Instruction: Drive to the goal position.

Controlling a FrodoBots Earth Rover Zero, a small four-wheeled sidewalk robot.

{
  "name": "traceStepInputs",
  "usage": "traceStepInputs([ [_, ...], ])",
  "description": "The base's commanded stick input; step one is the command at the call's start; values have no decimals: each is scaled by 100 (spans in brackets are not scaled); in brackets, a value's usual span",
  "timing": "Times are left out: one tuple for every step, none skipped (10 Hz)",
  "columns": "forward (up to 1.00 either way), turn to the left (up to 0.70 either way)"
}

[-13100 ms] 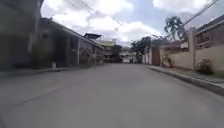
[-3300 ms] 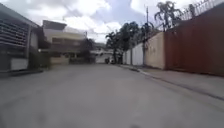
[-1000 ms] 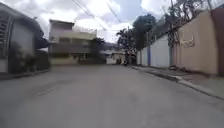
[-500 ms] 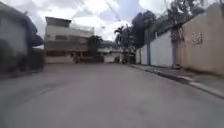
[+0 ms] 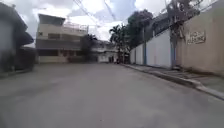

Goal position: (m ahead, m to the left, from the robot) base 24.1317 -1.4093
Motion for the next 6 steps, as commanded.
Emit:
traceStepInputs([
  [100,-2],
  [100,-2],
  [100,-2],
  [100,-2],
  [100,-2],
  [100,-2],
])
